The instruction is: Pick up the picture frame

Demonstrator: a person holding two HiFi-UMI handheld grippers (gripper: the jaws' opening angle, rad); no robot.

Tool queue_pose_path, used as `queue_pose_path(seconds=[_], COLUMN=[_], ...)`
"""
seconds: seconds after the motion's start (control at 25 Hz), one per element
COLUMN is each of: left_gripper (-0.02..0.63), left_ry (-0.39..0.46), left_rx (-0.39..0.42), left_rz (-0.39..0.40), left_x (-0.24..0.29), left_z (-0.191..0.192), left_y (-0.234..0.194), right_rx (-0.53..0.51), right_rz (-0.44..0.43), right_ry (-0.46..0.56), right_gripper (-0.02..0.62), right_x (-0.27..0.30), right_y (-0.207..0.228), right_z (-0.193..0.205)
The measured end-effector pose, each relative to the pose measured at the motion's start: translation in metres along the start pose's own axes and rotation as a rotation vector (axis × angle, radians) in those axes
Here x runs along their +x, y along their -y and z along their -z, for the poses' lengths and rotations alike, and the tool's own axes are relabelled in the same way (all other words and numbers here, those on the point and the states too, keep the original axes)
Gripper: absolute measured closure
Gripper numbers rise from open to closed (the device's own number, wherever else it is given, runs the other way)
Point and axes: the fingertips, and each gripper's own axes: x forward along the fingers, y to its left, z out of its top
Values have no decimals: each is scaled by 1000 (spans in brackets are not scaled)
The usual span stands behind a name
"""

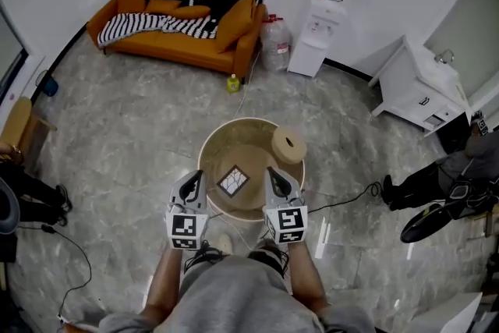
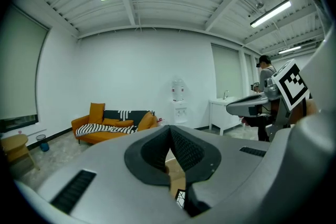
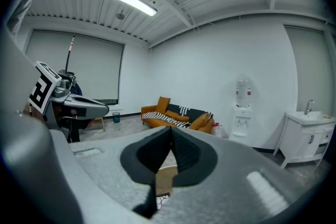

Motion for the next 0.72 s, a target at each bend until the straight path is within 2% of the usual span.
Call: queue_pose_path(seconds=[0.32, 0.72], left_gripper=[589, 589], left_ry=[-46, -175], left_rx=[-72, -152], left_rz=[-135, -254], left_x=[45, 97], left_z=[15, 71], left_y=[-16, -25], right_rx=[-24, -32], right_rz=[-152, -330], right_ry=[-49, -156], right_gripper=[595, 597], right_x=[62, 138], right_y=[23, 40], right_z=[11, 62])
